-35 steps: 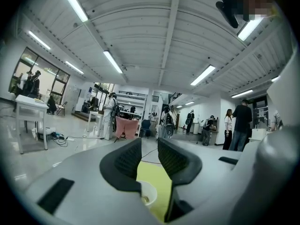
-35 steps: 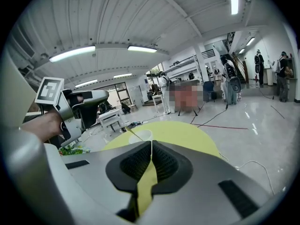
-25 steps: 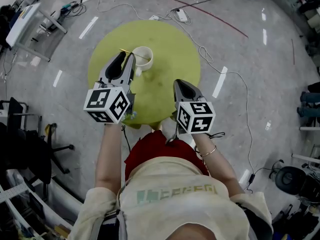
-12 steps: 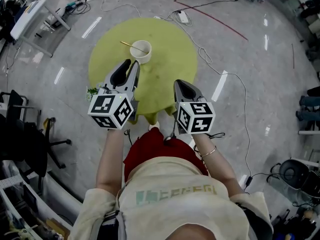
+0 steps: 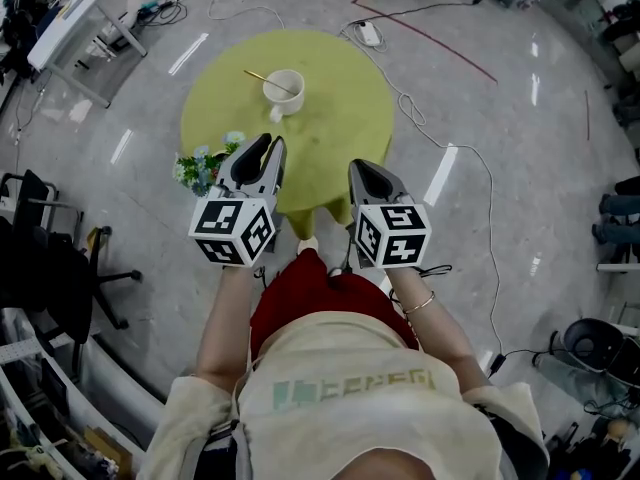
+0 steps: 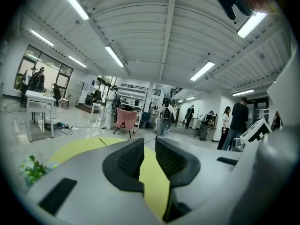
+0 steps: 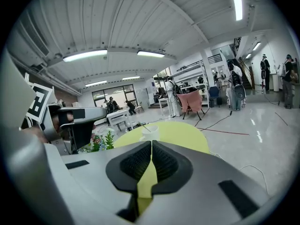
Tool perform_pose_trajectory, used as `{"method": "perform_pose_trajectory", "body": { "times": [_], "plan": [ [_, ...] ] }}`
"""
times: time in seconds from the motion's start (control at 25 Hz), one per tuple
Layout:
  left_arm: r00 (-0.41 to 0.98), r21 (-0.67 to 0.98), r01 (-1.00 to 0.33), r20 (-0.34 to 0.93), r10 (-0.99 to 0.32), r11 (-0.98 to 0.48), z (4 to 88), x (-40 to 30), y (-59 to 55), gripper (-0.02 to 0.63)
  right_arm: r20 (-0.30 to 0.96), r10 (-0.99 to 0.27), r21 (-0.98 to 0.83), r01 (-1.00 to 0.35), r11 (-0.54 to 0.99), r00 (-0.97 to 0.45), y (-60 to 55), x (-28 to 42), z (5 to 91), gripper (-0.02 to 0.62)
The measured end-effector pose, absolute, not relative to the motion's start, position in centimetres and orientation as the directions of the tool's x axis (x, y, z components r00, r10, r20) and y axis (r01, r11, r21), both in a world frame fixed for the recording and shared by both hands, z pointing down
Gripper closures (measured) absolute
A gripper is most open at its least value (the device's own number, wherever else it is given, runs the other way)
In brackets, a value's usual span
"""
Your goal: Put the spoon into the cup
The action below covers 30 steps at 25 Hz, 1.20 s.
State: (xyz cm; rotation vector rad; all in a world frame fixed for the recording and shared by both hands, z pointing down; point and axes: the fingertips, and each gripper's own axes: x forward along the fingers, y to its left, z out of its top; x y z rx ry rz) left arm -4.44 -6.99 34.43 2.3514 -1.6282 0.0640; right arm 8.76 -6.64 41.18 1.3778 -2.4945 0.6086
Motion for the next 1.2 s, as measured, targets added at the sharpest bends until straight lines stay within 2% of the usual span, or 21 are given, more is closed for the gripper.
{"method": "perform_pose_trajectory", "body": {
  "times": [0.48, 1.2],
  "plan": [
    [0.333, 0.209, -0.934, 0.216, -0.918, -0.290, 35.5, -4.1, -2.4, 0.552, 0.376, -0.747, -0.236, -0.836, 0.495, -0.548, -3.2, 9.6, 40.8, 0.558],
    [0.296, 0.236, -0.942, 0.260, -0.919, -0.237, 38.2, -3.5, 3.7, 0.565, 0.343, -0.742, -0.200, -0.817, 0.541, -0.576, 1.4, 10.6, 40.2, 0.558]
  ]
}}
